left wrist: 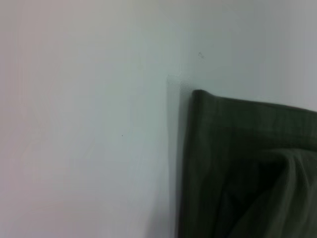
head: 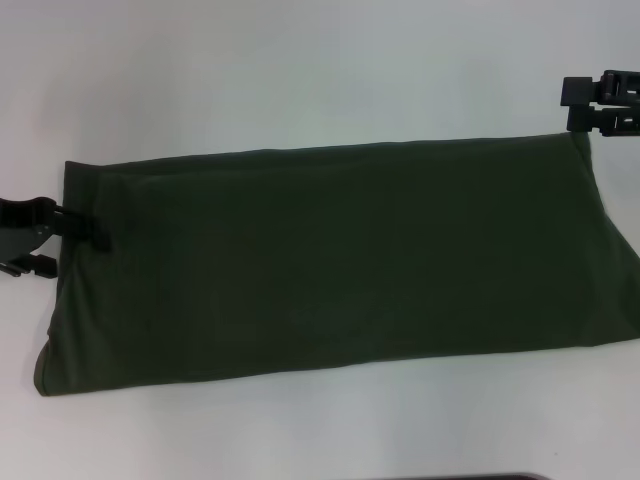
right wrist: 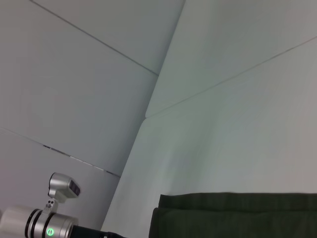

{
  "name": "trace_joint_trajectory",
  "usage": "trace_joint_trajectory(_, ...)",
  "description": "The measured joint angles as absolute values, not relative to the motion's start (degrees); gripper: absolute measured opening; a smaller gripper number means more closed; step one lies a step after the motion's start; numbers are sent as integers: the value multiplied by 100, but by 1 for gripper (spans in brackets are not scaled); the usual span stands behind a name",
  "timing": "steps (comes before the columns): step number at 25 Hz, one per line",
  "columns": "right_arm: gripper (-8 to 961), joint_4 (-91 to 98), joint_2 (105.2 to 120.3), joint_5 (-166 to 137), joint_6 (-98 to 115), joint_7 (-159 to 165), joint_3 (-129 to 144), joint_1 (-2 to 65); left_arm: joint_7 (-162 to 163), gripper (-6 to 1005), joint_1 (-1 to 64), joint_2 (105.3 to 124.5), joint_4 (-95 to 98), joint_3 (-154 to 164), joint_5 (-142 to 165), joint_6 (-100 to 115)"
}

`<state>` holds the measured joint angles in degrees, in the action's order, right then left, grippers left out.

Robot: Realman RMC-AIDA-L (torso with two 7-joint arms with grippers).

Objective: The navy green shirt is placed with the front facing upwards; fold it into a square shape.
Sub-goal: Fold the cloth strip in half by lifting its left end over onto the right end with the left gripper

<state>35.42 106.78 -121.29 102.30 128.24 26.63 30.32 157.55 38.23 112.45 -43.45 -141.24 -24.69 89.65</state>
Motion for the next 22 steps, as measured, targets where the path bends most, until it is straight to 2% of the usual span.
trace_joint_trajectory(22,912,3542,10669,-12129,10230,12841,2663,3030,15680,886,3909,11329,-4262,-14062,-2528,8993)
